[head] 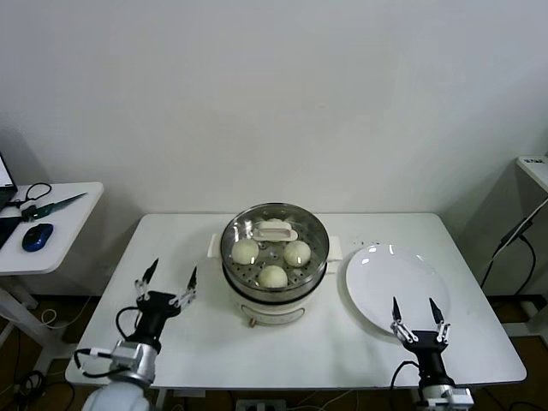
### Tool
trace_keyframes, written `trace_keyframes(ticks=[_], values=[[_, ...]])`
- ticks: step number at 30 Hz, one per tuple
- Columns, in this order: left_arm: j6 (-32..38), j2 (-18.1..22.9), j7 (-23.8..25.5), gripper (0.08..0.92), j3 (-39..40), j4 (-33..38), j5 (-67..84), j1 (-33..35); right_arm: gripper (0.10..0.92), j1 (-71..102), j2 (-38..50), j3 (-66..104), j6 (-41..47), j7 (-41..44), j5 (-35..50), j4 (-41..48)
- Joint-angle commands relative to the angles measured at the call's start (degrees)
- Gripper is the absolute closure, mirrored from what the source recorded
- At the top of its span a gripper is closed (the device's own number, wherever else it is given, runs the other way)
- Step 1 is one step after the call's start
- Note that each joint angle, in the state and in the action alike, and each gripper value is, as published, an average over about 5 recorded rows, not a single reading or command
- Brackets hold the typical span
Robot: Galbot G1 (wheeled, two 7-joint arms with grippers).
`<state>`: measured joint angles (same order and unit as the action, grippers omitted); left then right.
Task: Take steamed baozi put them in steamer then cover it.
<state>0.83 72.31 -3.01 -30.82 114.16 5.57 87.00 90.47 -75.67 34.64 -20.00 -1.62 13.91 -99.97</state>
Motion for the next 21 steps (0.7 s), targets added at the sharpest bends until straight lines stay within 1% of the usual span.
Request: trace_keyframes(ticks=[1,21], values=[[11.1,-0.2,-0.7,0.177,-4.1,-8.0,10.6,5.1,0.203,0.3,0.1,0.0,-0.7,0.7,1.9,1.1],[11.3,0.6,-0.4,0.177,-3.6,-6.9,10.2,5.0,0.203,0.7,-0.2,-0.1,-0.6,0.7,1.9,0.4]])
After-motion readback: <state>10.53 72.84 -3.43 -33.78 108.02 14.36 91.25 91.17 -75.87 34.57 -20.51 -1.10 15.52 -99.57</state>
